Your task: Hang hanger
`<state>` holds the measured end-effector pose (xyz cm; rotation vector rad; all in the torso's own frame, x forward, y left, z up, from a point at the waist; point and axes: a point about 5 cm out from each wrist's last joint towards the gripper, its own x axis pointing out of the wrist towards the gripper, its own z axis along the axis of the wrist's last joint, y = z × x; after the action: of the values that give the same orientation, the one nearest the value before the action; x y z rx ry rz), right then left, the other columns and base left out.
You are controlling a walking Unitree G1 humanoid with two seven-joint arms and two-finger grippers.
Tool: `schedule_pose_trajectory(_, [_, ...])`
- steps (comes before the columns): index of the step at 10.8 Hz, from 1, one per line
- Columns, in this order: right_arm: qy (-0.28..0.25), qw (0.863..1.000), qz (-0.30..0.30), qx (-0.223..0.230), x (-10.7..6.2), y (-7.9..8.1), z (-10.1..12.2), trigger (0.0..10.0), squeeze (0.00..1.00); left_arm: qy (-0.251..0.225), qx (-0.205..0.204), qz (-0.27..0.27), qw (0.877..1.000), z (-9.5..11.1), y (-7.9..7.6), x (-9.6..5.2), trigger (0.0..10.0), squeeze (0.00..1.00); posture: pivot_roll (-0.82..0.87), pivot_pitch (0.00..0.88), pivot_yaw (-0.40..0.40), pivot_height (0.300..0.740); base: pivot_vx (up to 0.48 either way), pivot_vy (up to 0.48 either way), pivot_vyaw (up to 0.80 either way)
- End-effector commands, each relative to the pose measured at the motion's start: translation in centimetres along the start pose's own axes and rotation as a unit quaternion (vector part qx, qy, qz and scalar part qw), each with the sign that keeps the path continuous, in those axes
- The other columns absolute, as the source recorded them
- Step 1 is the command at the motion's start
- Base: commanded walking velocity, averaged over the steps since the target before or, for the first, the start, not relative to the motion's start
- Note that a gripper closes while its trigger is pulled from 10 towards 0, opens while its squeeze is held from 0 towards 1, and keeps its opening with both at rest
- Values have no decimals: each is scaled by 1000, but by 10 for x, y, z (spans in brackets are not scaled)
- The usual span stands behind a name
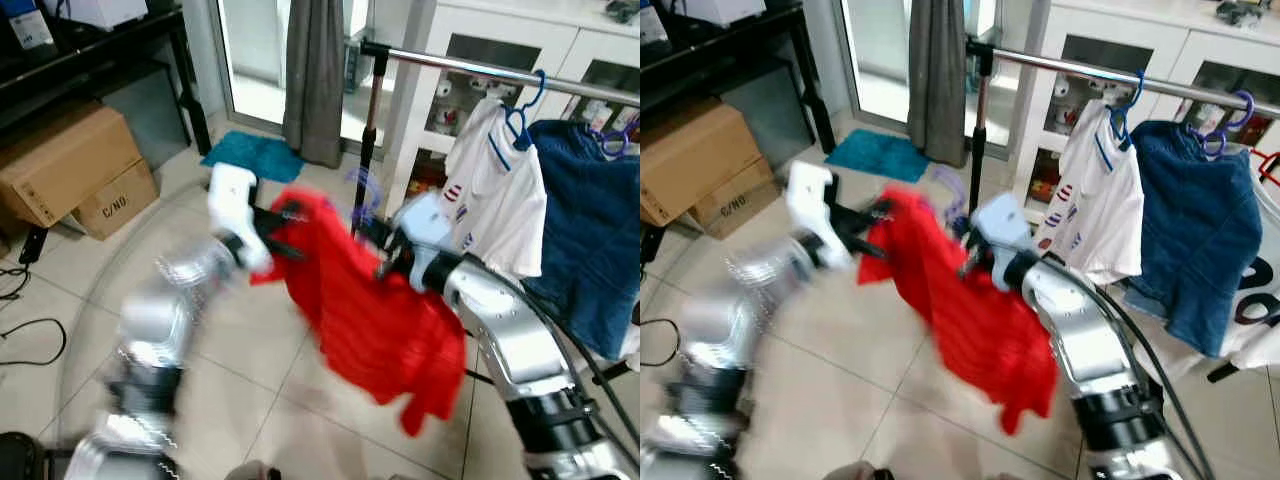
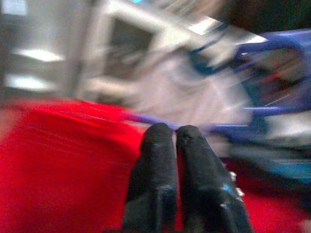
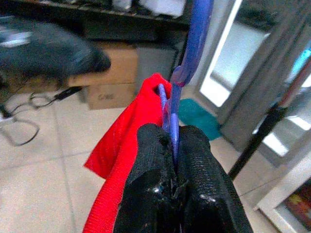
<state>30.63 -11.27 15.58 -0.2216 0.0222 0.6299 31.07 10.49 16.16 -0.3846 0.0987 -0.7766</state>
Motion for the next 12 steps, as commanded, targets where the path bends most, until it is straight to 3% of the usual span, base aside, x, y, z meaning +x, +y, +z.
schedule_pose_trajectory(1, [-47,998,-24,-18,0,-8,21,0,0,-45,-23,-44,998,11,-5,-3,10000,1000,-103,0,30,740,0,0,0])
schedule_pose_trajectory(2, [-60,995,-31,-67,4,-7,33,0,0,-47,-57,-55,996,3,-2,-11,10000,1000,-106,0,31,740,0,0,0])
schedule_pose_trajectory(3, [-65,993,-36,-92,6,-6,42,0,0,-81,-113,-47,989,8,6,-17,10000,1000,-107,0,28,740,0,0,0])
schedule_pose_trajectory(4, [-67,990,-28,-122,7,-4,47,0,0,-94,-134,-45,985,11,13,-23,10000,1000,-105,0,23,740,0,0,0])
schedule_pose_trajectory(6, [-77,986,-23,-143,10,0,54,0,0,-82,-142,-50,985,7,19,-30,10000,1000,-101,0,20,740,0,0,0])
schedule_pose_trajectory(7, [-80,985,-22,-149,12,1,57,0,0,-47,-164,-59,984,0,20,-28,10000,1000,-101,0,20,740,0,0,0])
schedule_pose_trajectory(9, [-83,985,-16,-153,13,3,61,0,0,-4,-163,-21,986,-9,29,-18,10000,1000,-105,0,26,740,0,0,0])
schedule_pose_trajectory(10, [-86,984,-11,-155,13,5,63,0,0,0,-164,-33,986,-8,29,-11,10000,0,-104,0,28,740,0,0,0])
schedule_pose_trajectory(12, [-90,984,-8,-156,14,6,66,0,0,2,-169,-77,983,-1,21,3,10000,0,-104,0,31,740,0,0,0])
